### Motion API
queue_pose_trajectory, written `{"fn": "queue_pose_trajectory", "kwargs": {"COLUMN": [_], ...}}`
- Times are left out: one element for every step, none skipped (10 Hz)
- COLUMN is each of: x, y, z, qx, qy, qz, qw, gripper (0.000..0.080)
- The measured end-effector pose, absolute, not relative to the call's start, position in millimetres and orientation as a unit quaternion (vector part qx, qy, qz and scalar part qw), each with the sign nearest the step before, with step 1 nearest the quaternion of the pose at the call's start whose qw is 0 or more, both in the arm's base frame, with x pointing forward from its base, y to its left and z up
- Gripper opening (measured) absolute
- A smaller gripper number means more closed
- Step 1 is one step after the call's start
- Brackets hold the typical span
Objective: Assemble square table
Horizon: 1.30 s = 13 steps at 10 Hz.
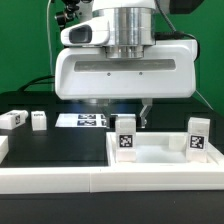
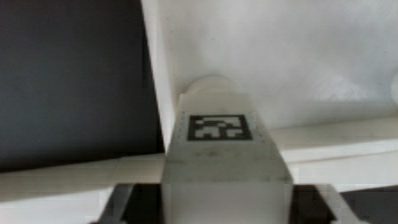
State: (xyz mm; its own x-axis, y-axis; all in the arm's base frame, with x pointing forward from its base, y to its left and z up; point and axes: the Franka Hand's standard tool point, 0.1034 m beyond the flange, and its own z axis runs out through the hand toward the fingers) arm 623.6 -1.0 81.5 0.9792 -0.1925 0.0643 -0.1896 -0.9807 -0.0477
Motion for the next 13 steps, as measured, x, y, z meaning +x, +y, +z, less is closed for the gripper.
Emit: {"fn": "queue_pose_trajectory", "kwargs": {"x": [623.6, 623.6, 623.6, 623.6, 623.4, 623.8, 623.5, 622.7, 623.1, 623.1, 622.9, 622.9, 622.9], "y": [-0.9, -0.9, -1.0, -1.3, -1.2, -1.3, -0.2, 2.7, 1.6, 1.5, 2.4, 3.0, 3.3], "z": [81.4, 81.4, 81.4, 81.3, 80.8, 80.7, 79.9, 78.9, 79.2, 79.3, 79.1, 79.0, 79.0], "qx": [-0.990, -0.985, -0.980, -0.964, -0.946, -0.929, -0.903, -0.865, -0.856, -0.828, -0.803, -0.781, -0.748], "qy": [0.138, 0.167, 0.193, 0.263, 0.321, 0.367, 0.426, 0.499, 0.513, 0.557, 0.592, 0.621, 0.661], "qz": [-0.033, -0.033, -0.032, -0.030, -0.028, -0.028, -0.027, -0.024, -0.024, -0.020, -0.017, -0.015, -0.013], "qw": [0.022, 0.023, 0.025, 0.034, 0.039, 0.045, 0.050, 0.052, 0.055, 0.058, 0.058, 0.059, 0.060], "gripper": [0.0290, 0.0290, 0.0290, 0.0290, 0.0290, 0.0290, 0.0290, 0.0290, 0.0290, 0.0290, 0.0290, 0.0290, 0.0290]}}
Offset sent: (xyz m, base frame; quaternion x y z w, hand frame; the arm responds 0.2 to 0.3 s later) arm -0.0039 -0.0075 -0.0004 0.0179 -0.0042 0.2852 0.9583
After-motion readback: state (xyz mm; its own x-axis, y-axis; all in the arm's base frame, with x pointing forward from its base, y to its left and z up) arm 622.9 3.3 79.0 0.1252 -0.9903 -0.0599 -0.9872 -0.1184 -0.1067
